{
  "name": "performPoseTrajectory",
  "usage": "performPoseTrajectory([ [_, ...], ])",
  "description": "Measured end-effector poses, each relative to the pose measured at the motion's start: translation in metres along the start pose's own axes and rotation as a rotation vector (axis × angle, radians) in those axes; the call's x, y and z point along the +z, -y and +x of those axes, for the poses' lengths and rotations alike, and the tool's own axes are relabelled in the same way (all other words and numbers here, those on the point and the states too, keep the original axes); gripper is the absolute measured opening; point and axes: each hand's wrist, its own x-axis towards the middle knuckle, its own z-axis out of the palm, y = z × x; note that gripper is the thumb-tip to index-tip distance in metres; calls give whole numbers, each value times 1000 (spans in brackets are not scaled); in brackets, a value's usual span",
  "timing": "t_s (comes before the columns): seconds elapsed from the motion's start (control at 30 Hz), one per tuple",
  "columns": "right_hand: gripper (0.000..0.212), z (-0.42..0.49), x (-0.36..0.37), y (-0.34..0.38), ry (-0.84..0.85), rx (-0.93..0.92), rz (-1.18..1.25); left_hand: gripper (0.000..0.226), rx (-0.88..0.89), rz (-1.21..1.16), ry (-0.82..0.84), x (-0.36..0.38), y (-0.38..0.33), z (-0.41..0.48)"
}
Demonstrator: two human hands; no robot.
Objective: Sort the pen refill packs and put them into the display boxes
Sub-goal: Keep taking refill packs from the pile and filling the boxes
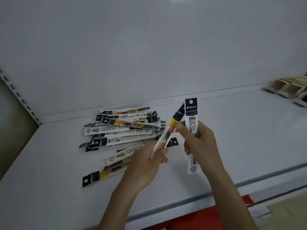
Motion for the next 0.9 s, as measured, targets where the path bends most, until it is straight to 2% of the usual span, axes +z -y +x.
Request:
performPoseTrajectory([
  [0.07, 27, 4, -20, -4, -76, 62, -27, 15, 13, -22, 11, 16, -6, 8],
  [0.17, 16, 16, -61, -12, -166, 134, 37, 17, 40, -32, 83, 47, -25, 22],
  [0.23, 21, 22, -98, -16, -234, 182, 95, 21, 56, -55, 145, 75, -40, 31],
  [0.33, 28, 23, -161, -23, -325, 177, 46, 19, 89, -91, 218, 126, -69, 44],
  [0.47, 27, 15, -251, -34, -482, 158, -4, 17, 172, -140, 265, 208, -115, 59],
  [0.57, 24, 5, -313, -46, -576, 154, 12, 28, 207, -178, 265, 270, -144, 68],
  [0.7, 22, -16, -389, -62, -697, 162, -43, 31, 296, -149, 312, 347, -175, 75],
  [0.9, 21, -28, -471, -76, -849, 183, -111, 5, 279, -199, 378, 423, -213, 88],
])
